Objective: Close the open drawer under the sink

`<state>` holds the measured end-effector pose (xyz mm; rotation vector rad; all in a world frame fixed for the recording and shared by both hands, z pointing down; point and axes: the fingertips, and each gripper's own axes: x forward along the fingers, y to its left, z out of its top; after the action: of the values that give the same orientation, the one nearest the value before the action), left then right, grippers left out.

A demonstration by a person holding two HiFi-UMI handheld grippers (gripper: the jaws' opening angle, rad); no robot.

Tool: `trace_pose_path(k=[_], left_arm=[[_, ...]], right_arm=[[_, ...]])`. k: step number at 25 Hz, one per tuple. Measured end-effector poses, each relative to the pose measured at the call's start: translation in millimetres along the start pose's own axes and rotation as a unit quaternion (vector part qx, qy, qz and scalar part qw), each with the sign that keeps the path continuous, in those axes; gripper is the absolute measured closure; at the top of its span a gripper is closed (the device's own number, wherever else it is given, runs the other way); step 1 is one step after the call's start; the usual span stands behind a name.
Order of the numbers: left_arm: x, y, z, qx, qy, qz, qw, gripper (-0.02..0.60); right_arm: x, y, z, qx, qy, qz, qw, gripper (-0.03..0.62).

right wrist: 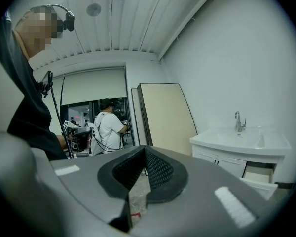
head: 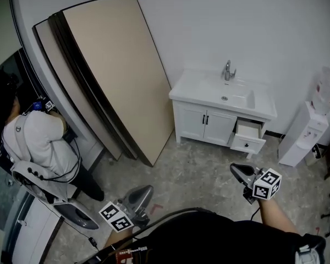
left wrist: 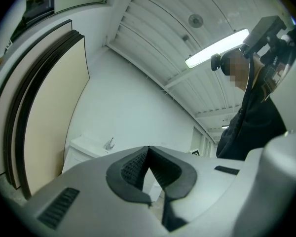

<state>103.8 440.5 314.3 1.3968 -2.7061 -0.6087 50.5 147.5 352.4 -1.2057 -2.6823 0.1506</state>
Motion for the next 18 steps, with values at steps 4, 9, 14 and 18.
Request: trace_pose_path(k=[4, 9, 14, 18], left_arm=[[65, 10, 7, 0.016, -0.002, 0.007, 0.9998, 0.581], [146, 27, 7, 0.012, -0.012, 0.01, 0.9998, 0.581], [210, 38, -4, 0.008, -0.003, -0.001, 1.0, 0.581], [247, 56, -10, 0.001, 0.013, -0.011, 0.9999, 0.581]], right_arm=[[10, -65, 22, -0.009, 0.0, 0.017, 1.0, 0.597], [13, -139, 42, -0.025, 0.001, 0.031, 0.999, 0.597], [4, -201, 44, -0.018, 0.0, 0.022, 1.0, 0.597], [-2, -236, 36, -0.002, 0.001, 0.002, 1.0, 0.597]])
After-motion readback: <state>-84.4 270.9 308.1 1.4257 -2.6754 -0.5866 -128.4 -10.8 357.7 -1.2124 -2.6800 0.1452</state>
